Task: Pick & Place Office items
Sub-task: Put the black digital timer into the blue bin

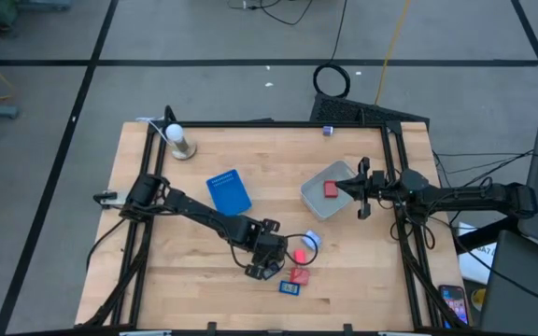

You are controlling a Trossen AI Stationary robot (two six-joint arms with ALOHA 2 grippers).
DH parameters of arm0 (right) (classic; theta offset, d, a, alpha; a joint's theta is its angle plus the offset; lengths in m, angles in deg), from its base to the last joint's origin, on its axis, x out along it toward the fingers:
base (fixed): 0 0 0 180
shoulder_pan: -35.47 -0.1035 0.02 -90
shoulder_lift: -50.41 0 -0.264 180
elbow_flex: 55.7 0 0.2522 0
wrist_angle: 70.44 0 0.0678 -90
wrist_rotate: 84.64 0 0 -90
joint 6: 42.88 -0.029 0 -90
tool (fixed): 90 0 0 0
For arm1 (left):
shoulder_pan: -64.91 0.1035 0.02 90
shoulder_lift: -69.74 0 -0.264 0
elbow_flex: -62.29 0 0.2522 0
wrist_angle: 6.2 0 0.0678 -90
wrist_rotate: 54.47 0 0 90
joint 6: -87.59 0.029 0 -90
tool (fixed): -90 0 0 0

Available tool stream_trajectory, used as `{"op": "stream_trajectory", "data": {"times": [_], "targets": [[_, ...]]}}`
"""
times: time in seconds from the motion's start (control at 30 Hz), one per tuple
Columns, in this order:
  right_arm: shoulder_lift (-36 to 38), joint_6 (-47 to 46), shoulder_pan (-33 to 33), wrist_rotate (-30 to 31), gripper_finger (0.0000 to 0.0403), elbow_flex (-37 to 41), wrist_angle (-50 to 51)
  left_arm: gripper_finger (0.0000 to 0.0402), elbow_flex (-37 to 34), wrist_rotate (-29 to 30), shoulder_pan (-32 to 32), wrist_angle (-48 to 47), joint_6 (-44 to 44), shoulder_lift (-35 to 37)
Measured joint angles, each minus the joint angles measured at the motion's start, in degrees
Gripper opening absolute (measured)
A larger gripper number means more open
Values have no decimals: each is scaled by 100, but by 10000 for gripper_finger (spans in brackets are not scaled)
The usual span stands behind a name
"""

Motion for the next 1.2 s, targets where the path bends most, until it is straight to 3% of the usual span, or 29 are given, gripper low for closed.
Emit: {"op": "stream_trajectory", "data": {"times": [0.13, 0.33, 0.53, 0.93, 1.2], "targets": [[0, 0, 0, 0, 1, 0, 0, 51, 0, -118, 8, -28, 119, 0], [0, 0, 0, -2, 1, 0, 2, 48, 0, 210, 6, -36, 308, 40], [-3, -84, -2, -22, 1, 1, 64, 59, 0, 341, -14, -272, 489, 542], [-33, -260, -2, -31, 2, 0, 109, 52, -7, 683, -134, -493, 503, 2532], [-39, -369, -2, -42, 1, 1, 135, 50, -1025, 1346, -151, -74, 384, 4253]]}}
